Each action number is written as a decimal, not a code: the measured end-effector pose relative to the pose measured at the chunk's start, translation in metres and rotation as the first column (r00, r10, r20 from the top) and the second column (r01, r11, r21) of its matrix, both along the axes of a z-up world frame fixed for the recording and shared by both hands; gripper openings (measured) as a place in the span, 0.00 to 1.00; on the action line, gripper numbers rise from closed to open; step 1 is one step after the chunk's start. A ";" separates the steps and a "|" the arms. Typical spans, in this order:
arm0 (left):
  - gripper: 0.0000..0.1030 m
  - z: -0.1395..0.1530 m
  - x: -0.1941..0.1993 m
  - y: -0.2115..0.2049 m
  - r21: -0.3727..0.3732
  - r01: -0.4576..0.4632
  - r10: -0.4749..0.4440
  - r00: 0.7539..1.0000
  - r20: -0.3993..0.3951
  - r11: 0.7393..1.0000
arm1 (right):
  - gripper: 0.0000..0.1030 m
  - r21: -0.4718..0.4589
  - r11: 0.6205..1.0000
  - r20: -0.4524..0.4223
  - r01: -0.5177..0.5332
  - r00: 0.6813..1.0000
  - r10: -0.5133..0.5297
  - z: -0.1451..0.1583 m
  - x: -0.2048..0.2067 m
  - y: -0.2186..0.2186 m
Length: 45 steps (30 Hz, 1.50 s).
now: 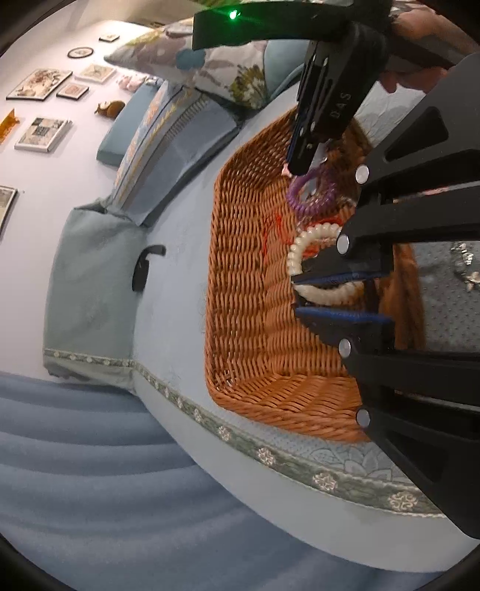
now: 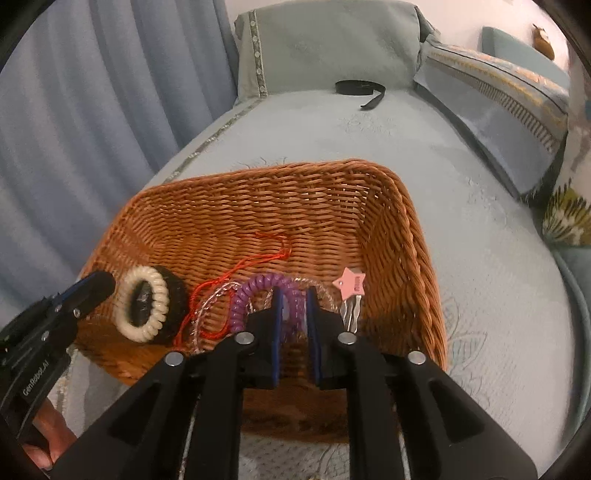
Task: Organize jewelry
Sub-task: 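Carry both coil ties over the basket and open both tools to drop them, then grasp the crystal bead bracelet with the left tool while the right tool grasps the pink-star key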
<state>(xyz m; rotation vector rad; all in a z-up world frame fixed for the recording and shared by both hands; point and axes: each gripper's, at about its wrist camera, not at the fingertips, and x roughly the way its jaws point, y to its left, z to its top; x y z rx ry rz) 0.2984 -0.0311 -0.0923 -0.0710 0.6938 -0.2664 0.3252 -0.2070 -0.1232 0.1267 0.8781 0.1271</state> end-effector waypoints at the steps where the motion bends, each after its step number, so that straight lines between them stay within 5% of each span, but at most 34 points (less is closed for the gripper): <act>1: 0.24 0.002 -0.005 0.001 -0.004 0.003 -0.003 1.000 0.006 1.000 | 0.26 0.007 1.000 0.003 0.002 1.000 -0.002 0.002 -0.003 -0.001; 6: 0.41 0.025 -0.040 0.018 -0.054 0.014 -0.011 0.999 0.048 0.998 | 0.29 0.042 0.999 0.066 -0.022 0.998 0.019 0.030 -0.042 -0.006; 8: 0.42 0.038 -0.057 0.026 -0.090 0.018 -0.012 0.997 0.071 0.996 | 0.31 0.040 0.999 0.097 -0.034 0.995 0.030 0.042 -0.059 -0.007; 11: 0.43 0.056 -0.081 0.036 -0.128 0.021 -0.007 0.994 0.108 0.992 | 0.48 0.052 0.998 0.144 -0.039 0.989 0.032 0.061 -0.086 -0.011; 18: 0.48 0.075 -0.134 0.038 -0.143 0.052 -0.027 0.984 0.174 0.988 | 0.49 0.029 0.999 0.254 -0.044 0.967 0.035 0.087 -0.138 -0.016; 23: 0.48 0.044 -0.142 0.038 -0.143 0.045 -0.029 0.993 0.114 0.989 | 0.49 0.024 0.999 0.266 -0.036 0.964 0.028 0.061 -0.164 -0.016; 28: 0.48 0.015 -0.130 0.029 -0.125 0.073 -0.066 0.996 0.065 0.989 | 0.49 0.018 0.999 0.176 -0.033 0.984 0.030 0.019 -0.152 -0.016; 34: 0.48 -0.031 -0.104 0.023 -0.137 0.073 -0.086 0.992 -0.089 0.988 | 0.49 0.023 1.000 0.119 -0.020 0.993 0.017 -0.001 -0.139 -0.027; 45: 0.48 -0.062 -0.082 0.022 -0.090 0.045 -0.060 0.983 -0.174 0.995 | 0.49 0.080 0.997 -0.021 0.008 1.000 -0.006 -0.035 -0.125 -0.038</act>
